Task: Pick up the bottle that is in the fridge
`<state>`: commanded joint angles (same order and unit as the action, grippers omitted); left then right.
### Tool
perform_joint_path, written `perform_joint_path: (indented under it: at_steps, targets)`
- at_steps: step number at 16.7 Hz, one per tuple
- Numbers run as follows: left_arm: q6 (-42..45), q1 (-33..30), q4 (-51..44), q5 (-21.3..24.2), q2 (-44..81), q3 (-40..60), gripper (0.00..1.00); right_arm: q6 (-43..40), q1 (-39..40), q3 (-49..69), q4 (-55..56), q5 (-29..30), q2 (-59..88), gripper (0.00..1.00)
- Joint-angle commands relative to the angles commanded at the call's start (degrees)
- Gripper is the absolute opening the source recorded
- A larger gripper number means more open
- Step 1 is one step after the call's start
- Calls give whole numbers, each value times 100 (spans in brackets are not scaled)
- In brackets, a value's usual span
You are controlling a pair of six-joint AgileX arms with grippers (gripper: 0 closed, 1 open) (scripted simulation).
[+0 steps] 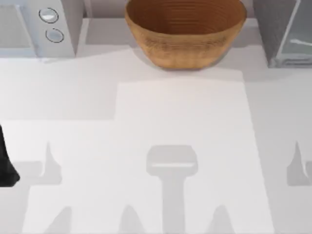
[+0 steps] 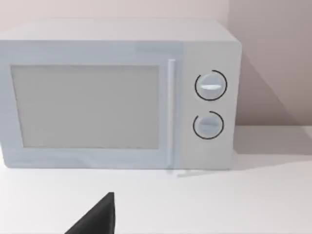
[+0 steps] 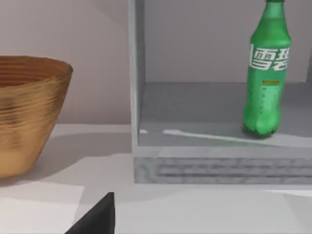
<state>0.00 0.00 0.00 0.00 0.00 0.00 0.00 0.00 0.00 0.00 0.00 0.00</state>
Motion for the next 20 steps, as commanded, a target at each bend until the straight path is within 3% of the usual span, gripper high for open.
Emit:
perform_joint_path:
  at_steps: [4, 7, 20]
  targets:
    - [0, 0, 0, 0, 0, 0, 100, 0, -69, 31, 181, -74, 177, 100]
    - [0, 0, 0, 0, 0, 0, 100, 0, -334, 150, 907, -333, 891, 100]
    - [0, 0, 0, 0, 0, 0, 100, 99, -2310, 711, 6941, -2225, 7923, 100]
